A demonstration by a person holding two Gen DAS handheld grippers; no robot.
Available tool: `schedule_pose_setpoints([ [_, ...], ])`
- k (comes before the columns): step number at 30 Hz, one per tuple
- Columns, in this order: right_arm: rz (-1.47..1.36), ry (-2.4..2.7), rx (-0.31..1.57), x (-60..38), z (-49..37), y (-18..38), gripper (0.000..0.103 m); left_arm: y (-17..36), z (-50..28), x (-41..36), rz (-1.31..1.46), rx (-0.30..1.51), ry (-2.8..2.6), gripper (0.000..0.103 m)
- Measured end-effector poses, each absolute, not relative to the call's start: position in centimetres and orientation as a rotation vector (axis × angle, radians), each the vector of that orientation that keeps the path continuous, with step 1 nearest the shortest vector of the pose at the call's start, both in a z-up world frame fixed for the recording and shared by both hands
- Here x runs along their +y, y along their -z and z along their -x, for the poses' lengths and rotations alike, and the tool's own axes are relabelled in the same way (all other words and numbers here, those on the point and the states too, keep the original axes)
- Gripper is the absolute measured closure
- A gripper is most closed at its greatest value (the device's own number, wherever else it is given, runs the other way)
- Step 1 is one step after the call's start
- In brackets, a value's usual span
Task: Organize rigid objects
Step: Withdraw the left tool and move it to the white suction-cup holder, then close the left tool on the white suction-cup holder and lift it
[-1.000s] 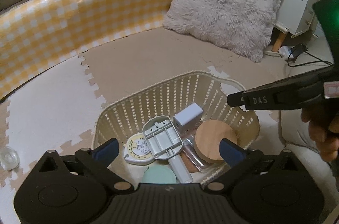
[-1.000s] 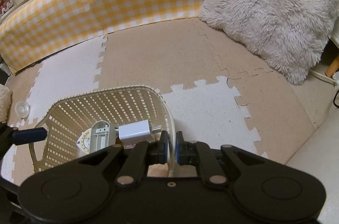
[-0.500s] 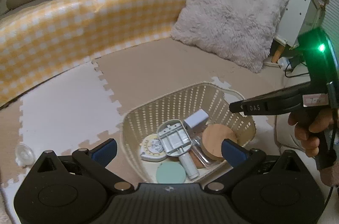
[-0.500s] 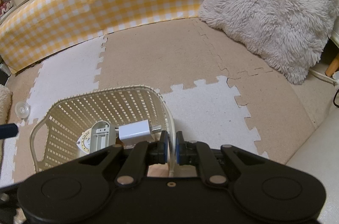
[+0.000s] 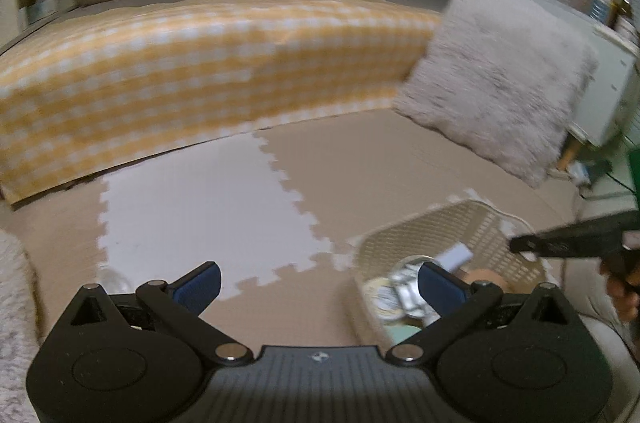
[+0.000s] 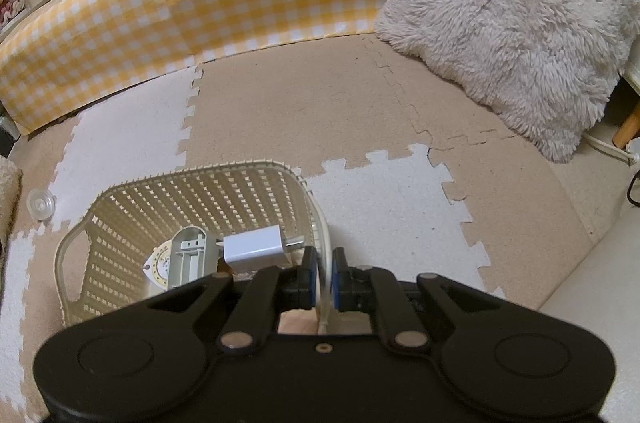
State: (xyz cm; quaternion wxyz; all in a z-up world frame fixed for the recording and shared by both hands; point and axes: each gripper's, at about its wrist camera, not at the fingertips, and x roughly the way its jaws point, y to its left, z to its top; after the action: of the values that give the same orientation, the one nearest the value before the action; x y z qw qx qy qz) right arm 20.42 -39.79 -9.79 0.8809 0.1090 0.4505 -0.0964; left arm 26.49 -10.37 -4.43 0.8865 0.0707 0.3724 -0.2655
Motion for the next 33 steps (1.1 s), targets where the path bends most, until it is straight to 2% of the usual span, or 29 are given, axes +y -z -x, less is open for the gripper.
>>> schedule_pose_setpoints([
  [12, -0.212, 0.205, 0.938, -39.5, -20.5, 9.7, 0.095, 8.4, -33.4, -2.0, 0.056, 0.818, 0.301, 0.000],
  [27, -0.186, 0.200, 0.944, -39.2, -20.4, 9.7, 0.095, 13.2, -37.8, 3.9, 0.279, 0.825, 0.152, 0.000],
  [29, -0.183, 0.200, 0.944, -39.2, -20.5, 9.7, 0.095, 13.7, -38.1, 4.6, 0.317, 0.829, 0.142, 0.004],
  [32, -0.176, 0.199, 0.945, -39.1, -20.5, 9.7, 0.094, 14.6, -38.5, 5.2, 0.368, 0.836, 0.133, 0.020],
  [33, -0.174, 0.198, 0.945, -39.1, -20.5, 9.7, 0.094, 15.0, -38.6, 5.3, 0.387, 0.842, 0.130, 0.021],
])
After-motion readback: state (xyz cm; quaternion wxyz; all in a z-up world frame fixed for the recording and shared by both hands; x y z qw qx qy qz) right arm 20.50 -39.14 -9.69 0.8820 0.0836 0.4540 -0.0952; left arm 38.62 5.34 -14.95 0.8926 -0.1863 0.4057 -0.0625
